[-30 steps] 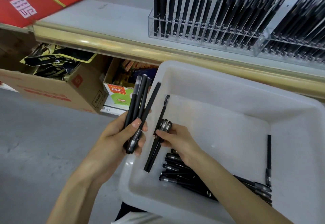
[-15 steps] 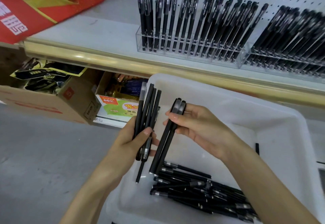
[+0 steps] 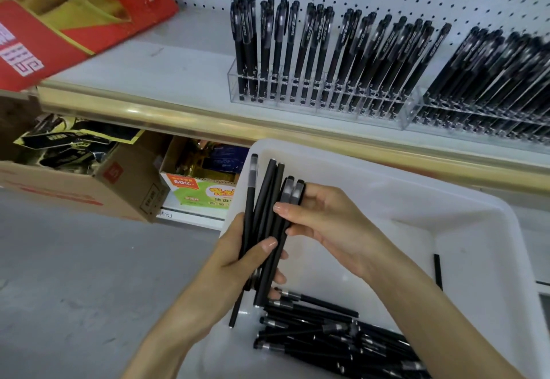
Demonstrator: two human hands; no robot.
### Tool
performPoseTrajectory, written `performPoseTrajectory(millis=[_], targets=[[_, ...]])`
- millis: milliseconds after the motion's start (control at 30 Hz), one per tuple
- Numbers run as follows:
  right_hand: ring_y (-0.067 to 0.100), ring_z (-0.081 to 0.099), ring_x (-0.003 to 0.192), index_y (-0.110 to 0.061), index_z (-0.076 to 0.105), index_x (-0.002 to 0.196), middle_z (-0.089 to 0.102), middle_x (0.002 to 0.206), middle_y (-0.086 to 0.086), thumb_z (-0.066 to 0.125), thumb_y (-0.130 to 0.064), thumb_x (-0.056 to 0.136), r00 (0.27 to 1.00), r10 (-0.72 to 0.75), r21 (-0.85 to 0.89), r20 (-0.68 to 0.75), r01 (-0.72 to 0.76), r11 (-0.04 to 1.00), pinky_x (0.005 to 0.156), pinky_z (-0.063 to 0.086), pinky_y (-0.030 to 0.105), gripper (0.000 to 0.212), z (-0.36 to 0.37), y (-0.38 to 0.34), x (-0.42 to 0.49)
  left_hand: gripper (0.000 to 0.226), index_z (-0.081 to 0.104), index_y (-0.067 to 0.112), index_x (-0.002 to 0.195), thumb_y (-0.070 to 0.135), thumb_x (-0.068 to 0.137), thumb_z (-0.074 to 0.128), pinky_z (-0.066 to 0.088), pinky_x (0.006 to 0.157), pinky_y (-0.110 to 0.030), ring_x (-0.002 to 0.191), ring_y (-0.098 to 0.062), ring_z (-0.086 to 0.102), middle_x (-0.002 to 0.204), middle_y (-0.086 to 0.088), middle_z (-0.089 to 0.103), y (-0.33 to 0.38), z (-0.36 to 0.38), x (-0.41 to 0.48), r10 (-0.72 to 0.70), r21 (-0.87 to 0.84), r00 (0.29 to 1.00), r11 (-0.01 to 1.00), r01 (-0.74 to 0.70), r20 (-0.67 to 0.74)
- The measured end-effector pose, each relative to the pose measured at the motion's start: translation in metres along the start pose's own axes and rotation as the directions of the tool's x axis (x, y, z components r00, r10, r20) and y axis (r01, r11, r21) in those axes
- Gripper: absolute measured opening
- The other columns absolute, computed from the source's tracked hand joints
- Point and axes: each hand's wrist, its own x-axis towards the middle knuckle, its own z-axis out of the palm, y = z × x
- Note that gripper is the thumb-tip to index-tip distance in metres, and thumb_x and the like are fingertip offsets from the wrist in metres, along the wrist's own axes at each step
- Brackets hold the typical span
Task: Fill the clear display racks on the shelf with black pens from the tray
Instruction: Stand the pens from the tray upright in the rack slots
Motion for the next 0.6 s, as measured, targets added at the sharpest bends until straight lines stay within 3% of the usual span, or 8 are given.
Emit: performPoseTrajectory(millis=[200, 467, 600], targets=[[0.014, 0.068, 0.077, -0.006, 0.069, 0.103, 0.073, 0.090, 0.009, 0.070, -0.009, 0.085, 0.997, -0.060, -0.082, -0.057, 0.056, 0.995, 0.066, 0.051, 0.018, 0.018, 0.010, -0.003, 0.007, 0.024, 0.054, 0.016, 0.114, 0.009, 0.091, 0.055, 0.058, 0.060, -0.034, 0.067, -0.024, 0.067, 0.075, -0.006, 0.067, 0.006, -0.011, 0.008, -0.025, 0.067, 1.000, 0.997, 0.025, 0.000], [0.018, 0.068, 0.079, -0.004, 0.065, 0.106, 0.071, 0.092, 0.013, 0.064, -0.008, 0.089, 0.994, -0.100, -0.061, -0.038, 0.098, 0.993, 0.075, 0.055, 0.024, 0.018, 0.007, -0.021, 0.017, 0.020, 0.056, 0.006, 0.112, 0.004, 0.093, 0.051, 0.057, 0.059, -0.032, 0.068, -0.029, 0.069, 0.076, -0.014, 0.069, 0.025, -0.016, 0.020, -0.006, -0.015, 1.000, 1.000, 0.006, 0.006], [0.016, 0.070, 0.077, -0.007, 0.052, 0.127, 0.068, 0.094, 0.021, 0.064, -0.007, 0.089, 0.990, -0.133, -0.084, -0.049, 0.128, 0.988, 0.088, 0.056, 0.036, 0.040, 0.004, -0.039, 0.028, 0.018, 0.057, 0.003, 0.111, 0.002, 0.095, 0.048, 0.055, 0.057, -0.028, 0.066, -0.026, 0.069, 0.076, -0.015, 0.069, 0.039, -0.018, 0.029, 0.067, -0.024, 0.998, 0.997, -0.068, -0.011]])
